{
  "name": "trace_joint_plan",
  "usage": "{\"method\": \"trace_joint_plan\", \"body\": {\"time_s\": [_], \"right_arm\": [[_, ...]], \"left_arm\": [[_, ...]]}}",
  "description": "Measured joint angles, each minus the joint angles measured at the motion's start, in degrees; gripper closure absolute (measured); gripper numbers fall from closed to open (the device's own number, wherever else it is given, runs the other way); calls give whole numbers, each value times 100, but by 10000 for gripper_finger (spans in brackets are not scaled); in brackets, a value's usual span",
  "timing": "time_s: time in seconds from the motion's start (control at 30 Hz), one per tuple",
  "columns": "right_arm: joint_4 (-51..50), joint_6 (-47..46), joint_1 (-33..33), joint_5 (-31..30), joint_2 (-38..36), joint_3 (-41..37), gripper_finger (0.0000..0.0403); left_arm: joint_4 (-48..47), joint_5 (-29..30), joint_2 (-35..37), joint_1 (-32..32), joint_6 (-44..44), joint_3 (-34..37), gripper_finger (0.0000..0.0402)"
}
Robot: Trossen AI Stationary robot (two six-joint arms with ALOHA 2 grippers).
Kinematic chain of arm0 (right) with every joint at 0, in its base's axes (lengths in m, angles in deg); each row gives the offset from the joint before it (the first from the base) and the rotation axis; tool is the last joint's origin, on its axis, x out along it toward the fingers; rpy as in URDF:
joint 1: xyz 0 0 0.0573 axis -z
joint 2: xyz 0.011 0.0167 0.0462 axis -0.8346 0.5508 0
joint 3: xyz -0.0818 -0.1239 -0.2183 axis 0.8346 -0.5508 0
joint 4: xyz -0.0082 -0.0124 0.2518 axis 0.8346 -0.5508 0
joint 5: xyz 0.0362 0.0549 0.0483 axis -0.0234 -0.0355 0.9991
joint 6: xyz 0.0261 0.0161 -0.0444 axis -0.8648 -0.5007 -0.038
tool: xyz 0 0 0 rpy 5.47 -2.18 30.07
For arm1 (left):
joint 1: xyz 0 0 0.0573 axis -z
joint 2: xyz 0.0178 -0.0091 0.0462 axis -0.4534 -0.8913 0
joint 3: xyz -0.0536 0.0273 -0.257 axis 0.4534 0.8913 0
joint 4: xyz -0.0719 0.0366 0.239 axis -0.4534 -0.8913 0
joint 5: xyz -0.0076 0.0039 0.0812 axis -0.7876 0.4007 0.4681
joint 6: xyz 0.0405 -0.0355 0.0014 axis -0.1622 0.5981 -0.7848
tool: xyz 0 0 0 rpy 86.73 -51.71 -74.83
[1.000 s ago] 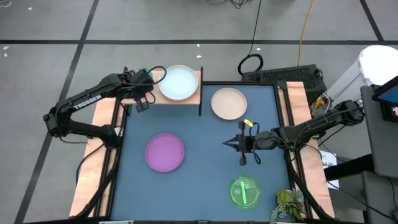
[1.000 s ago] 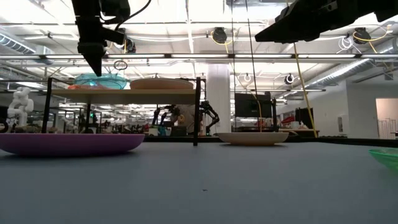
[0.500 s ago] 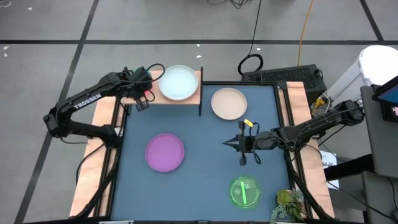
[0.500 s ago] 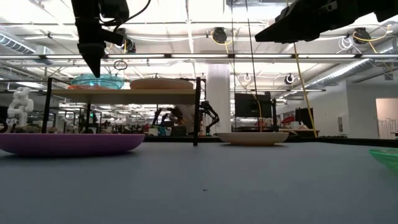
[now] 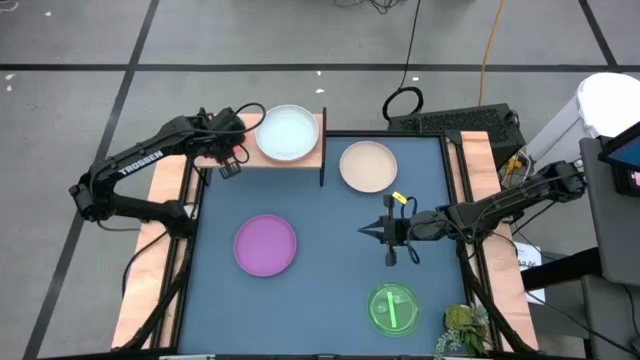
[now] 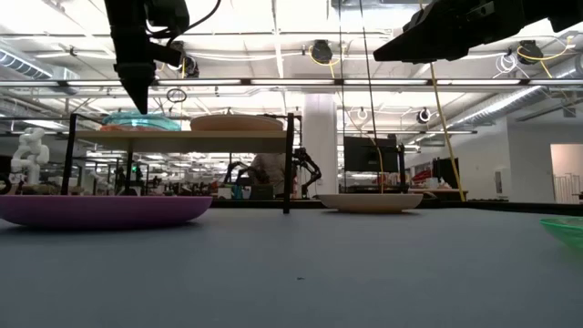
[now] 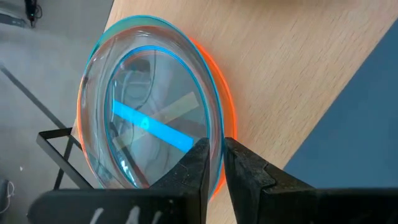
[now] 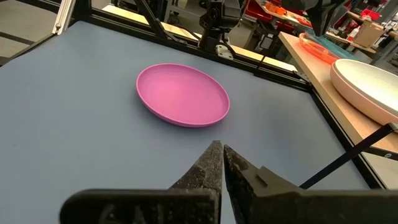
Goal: Place and stack plates onto a shelf
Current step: Stack the blue plate on top of the orange plate on the shelf
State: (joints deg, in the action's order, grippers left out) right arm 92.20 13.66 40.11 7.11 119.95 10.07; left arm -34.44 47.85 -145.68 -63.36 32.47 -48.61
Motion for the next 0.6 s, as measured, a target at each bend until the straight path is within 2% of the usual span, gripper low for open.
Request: {"method": "trace_joint_plan", "body": {"time_s": [0.3,0.6], "right_arm": [[0,0,0,0,0,0,403],[0,0,0,0,0,0,403]], "left_arm": [[26,-118,0,3,178,0,339],[184,-119,0,-1,439,0,262]]}}
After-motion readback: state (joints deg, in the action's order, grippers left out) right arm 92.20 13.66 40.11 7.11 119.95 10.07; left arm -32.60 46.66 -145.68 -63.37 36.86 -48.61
